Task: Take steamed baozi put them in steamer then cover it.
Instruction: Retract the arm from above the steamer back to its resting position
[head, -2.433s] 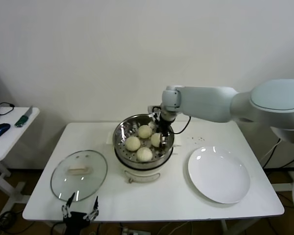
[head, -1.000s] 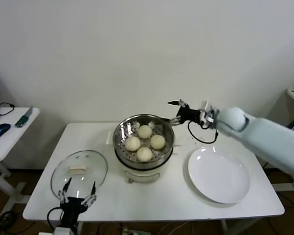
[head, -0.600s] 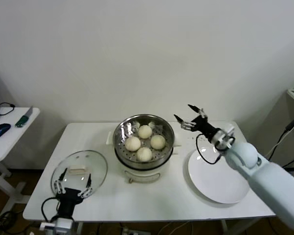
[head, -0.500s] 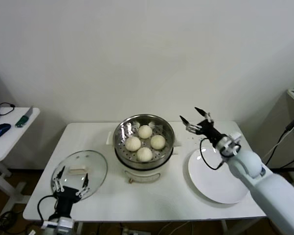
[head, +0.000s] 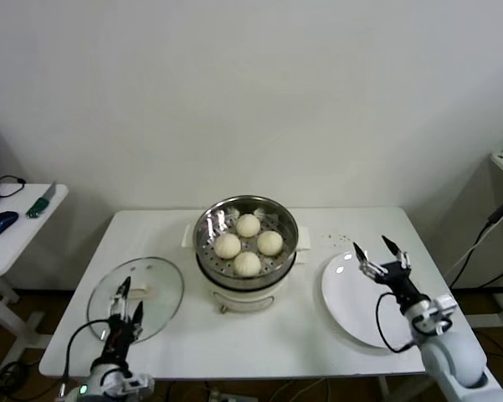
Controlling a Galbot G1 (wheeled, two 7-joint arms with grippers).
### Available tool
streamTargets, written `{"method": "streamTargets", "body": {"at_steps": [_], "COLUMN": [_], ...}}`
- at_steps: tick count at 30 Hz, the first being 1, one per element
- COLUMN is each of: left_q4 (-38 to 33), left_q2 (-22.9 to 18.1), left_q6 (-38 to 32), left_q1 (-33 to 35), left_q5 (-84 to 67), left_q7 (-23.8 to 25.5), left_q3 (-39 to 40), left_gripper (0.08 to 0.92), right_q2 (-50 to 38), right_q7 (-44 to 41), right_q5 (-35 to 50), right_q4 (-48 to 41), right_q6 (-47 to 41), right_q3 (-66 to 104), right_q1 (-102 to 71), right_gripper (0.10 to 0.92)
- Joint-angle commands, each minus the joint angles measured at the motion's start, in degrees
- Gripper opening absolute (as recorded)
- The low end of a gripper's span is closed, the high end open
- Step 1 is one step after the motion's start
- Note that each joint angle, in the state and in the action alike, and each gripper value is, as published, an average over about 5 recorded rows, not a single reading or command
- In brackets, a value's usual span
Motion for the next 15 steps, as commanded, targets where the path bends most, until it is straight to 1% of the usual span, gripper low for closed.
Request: {"method": "streamTargets", "body": {"at_steps": [1,9,15], "left_q4": [17.1,25.6,29.3], "left_q2": [3.3,2.0,2.2], "left_q6": [2.5,2.8,2.7], "left_q1": [-11.8,-19.6,-22.2], "left_q5": [16.4,14.3,13.5], "left_q7": [-0.5,-2.2,-2.3], "left_q3": [4.1,5.4,5.1], "left_gripper": [0.823,0.823,0.823], "right_q2": [5.2,6.4,7.0], "right_q7": [-1.9,-2.0,-2.8], "right_q5": [-5.9,-7.7,-9.1], "right_q4": [0.1,-0.9,-0.9], "right_q6": [1.1,1.3,1.6], "right_q3": [7.4,7.3,7.3], "right_q1": [-8.9,-8.7,-9.3], "right_gripper": [0.823,0.823,0.823]}}
